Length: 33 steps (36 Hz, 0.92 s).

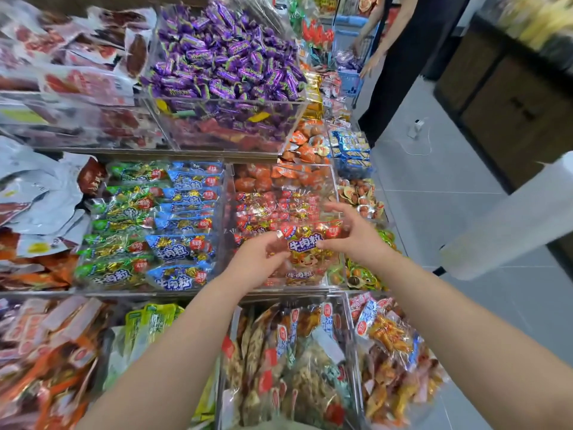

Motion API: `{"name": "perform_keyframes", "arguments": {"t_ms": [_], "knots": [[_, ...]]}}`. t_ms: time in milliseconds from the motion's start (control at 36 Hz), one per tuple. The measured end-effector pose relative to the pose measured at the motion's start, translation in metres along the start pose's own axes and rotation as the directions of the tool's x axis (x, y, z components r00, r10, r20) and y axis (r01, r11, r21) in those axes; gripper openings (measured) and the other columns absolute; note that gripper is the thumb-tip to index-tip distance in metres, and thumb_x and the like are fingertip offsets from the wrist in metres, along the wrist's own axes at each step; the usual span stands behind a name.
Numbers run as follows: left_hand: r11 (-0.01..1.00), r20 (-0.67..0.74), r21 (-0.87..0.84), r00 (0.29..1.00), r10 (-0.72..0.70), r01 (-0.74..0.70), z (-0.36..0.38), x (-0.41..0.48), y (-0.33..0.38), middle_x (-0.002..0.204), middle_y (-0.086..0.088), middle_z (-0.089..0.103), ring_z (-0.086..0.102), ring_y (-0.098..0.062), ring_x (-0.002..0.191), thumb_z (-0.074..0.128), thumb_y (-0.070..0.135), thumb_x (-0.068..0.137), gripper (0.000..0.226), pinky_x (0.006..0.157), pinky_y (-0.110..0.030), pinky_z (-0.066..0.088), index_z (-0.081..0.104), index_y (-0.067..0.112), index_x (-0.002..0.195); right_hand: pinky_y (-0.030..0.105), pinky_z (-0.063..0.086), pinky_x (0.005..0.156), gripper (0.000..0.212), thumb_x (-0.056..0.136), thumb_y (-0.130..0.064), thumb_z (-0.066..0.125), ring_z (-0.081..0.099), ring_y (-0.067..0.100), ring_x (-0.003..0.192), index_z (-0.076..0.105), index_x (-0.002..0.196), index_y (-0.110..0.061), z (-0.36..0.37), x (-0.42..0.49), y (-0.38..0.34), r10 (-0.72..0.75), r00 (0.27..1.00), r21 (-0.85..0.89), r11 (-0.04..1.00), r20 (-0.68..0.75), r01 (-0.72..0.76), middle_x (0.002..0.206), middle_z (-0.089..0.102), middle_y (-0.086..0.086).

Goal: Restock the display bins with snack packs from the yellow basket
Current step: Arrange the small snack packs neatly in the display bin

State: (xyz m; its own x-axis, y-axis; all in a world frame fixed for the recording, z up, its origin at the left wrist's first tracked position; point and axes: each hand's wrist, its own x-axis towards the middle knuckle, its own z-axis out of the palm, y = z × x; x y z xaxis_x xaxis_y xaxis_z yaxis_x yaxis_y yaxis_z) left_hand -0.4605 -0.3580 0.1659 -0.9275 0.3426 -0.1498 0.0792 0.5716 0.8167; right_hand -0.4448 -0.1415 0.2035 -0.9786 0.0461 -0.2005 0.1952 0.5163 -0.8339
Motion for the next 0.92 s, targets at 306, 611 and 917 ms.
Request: {"name": "perform_keyframes", "arguments": {"t_ms": [306,611,917], "knots": [[0.803,0.316,0.595,0.924,-0.214,-0.018,0.014,0.011,-0.055,0.162,0.005,-0.013,-0.020,-0.022,0.147,0.017,0.068,0.093,0.073,0.116,-0.045,-0.012,0.001,0.031,0.154,0.029,0.050,0.060,0.031,0.080,-0.023,0.073,0.055,0.012,0.064,0.057,0.107,-0.026,0.026,0.004,0.022,0.162,0.986,0.171,0.971,0.031,-0.165,0.082,0.062,0.000],[0.753,0.319,0.642,0.844,-0.432,0.143,0.017,0.036,-0.052,0.155,0.000,-0.034,-0.030,-0.019,0.143,0.055,0.073,0.076,0.114,0.115,-0.046,-0.014,-0.019,0.028,0.151,0.019,0.042,0.059,0.016,0.078,-0.010,0.064,0.056,0.011,0.079,0.063,0.089,-0.021,0.032,0.020,0.000,0.095,0.945,-0.611,0.782,0.314,0.124,0.087,0.060,-0.007],[0.756,0.278,0.639,0.874,-0.398,0.141,0.020,0.033,-0.057,0.156,0.000,-0.031,-0.027,-0.018,0.144,0.050,0.067,0.085,0.102,0.115,-0.044,-0.015,-0.019,0.029,0.151,0.031,0.049,0.069,0.034,0.089,-0.031,0.055,0.055,0.022,0.085,0.057,0.118,-0.015,0.082,0.036,0.008,0.228,0.837,-0.803,0.486,0.497,0.344,0.096,0.059,0.002]]}}
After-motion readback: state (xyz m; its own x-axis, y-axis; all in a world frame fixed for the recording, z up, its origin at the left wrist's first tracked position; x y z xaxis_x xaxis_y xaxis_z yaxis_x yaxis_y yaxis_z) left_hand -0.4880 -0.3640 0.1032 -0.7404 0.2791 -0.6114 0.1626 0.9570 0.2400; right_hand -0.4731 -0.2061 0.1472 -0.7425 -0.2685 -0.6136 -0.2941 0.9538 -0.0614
